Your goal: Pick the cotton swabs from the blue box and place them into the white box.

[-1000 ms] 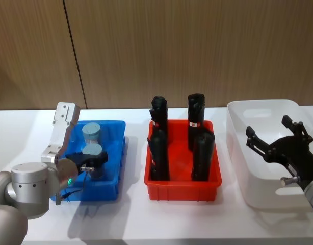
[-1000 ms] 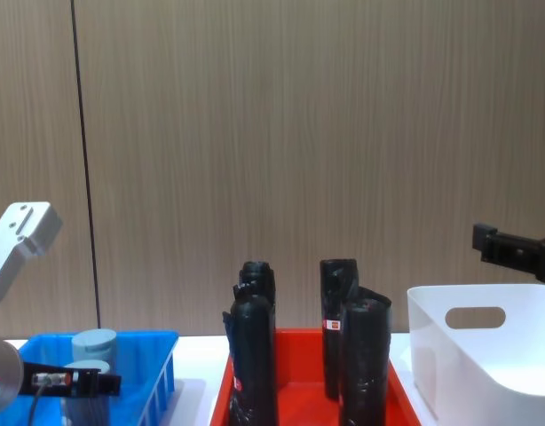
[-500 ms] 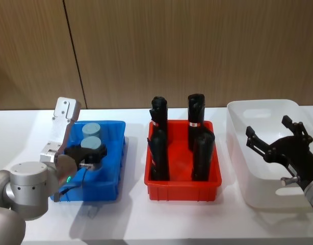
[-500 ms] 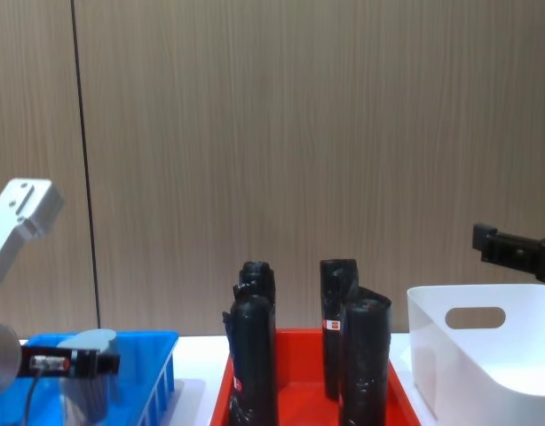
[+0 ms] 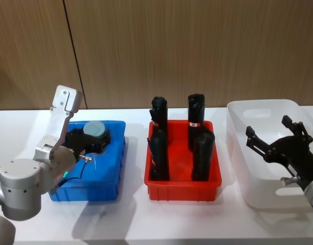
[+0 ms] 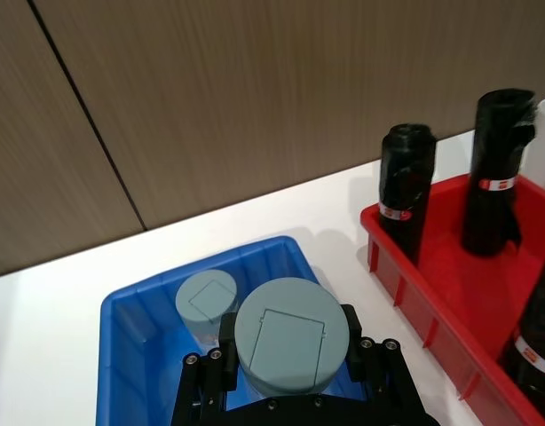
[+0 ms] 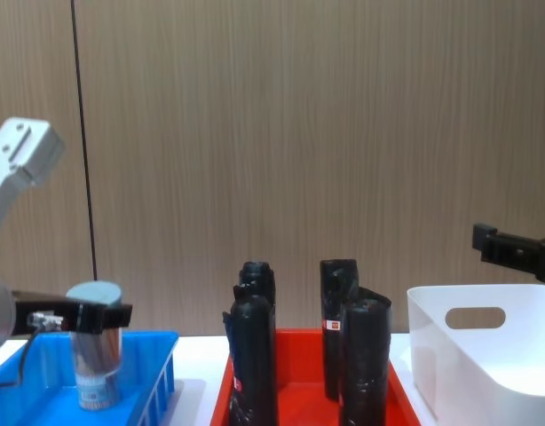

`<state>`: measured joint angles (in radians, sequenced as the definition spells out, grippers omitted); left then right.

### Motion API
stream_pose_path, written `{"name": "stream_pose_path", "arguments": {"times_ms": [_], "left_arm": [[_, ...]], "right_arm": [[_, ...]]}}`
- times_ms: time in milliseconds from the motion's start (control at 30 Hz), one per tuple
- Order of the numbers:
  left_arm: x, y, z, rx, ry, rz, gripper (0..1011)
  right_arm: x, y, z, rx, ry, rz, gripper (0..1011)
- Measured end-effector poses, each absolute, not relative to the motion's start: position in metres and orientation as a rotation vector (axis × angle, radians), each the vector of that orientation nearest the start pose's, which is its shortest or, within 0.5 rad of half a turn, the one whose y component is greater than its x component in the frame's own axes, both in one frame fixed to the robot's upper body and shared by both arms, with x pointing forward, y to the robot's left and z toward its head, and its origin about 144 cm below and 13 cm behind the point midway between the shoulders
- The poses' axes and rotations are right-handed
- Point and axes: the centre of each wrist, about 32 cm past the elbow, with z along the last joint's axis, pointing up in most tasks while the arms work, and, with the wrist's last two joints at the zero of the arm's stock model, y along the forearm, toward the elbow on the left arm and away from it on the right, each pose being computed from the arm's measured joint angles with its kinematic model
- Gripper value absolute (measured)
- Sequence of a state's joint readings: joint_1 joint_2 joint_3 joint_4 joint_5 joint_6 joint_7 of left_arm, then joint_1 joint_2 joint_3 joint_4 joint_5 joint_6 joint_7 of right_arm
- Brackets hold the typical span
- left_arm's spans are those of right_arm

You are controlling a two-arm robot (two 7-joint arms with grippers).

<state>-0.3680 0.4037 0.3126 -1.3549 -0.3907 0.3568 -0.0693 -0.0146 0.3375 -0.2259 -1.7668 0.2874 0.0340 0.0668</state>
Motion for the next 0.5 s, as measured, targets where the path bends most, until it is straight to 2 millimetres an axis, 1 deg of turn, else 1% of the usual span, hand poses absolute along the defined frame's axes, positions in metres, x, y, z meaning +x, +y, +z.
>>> {"name": "stream_pose_path", "arguments": {"times_ms": [333,500], "left_arm": [[0.530,0.285,1.215,0.265,0.084,1.245,671],[0.525,0.289,1.220,0.241,0.070,1.209,671]], "right_arm": [[0.443,-0.237,1.189,0.026,-0.075,-1.229,1002],[0.443,-0.237,1.189,0.026,-0.075,-1.229,1002]]}}
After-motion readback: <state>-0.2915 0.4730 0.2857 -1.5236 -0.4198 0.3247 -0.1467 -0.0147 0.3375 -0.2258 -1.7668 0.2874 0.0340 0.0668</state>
